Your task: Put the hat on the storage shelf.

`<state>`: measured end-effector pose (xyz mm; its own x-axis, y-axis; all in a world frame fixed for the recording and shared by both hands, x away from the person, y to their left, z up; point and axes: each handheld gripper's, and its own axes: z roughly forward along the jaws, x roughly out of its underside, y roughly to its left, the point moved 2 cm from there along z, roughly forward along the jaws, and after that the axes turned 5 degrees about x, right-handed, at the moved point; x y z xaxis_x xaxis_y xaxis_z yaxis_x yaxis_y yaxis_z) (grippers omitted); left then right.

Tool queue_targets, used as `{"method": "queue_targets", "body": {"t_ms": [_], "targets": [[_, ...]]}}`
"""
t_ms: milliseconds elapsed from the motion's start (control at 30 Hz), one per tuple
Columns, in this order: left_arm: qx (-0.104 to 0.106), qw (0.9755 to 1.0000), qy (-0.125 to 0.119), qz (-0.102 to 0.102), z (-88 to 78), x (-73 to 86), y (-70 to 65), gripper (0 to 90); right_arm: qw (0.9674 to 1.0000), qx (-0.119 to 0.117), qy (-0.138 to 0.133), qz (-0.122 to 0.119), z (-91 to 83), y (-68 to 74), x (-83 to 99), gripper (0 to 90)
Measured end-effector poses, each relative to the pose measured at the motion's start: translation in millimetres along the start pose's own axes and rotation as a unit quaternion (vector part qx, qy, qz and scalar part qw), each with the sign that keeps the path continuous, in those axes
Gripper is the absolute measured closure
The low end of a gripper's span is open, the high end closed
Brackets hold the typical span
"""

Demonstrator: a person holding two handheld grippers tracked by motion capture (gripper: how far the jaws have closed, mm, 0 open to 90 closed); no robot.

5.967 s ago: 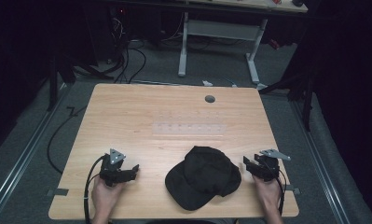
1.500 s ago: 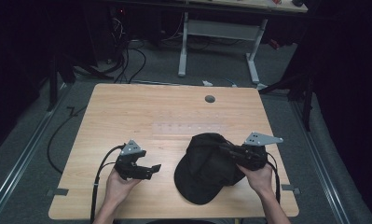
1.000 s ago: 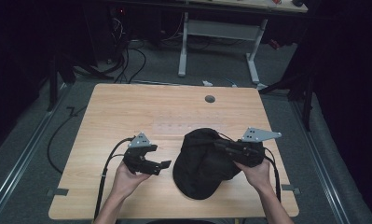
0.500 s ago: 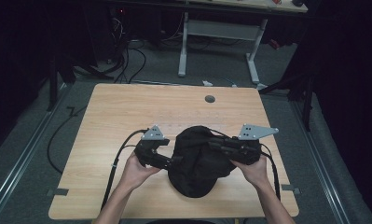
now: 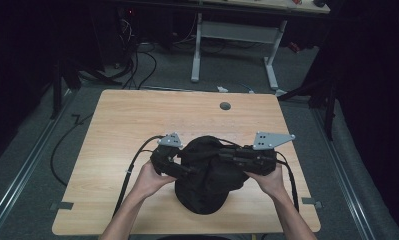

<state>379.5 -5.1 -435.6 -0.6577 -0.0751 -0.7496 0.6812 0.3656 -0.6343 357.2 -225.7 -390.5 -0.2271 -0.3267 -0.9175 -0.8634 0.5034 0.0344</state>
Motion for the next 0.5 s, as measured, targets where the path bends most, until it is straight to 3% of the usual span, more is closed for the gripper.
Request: {"method": "queue_targets", "body": {"t_ms": [267, 500], "targets": [[0.024, 0.9996, 0.015, 0.002, -6.0, 0.5, -6.4, 48.3, 0.9998, 0.014, 0.002, -0.016, 0.9, -2.8, -3.7, 80.3], [0.037, 0.9988, 0.034, 0.0, -9.3, 2.9, -13.8, 57.1, 0.9996, 0.025, 0.003, -0.015, 3.8, -5.2, -4.1, 80.1]]}}
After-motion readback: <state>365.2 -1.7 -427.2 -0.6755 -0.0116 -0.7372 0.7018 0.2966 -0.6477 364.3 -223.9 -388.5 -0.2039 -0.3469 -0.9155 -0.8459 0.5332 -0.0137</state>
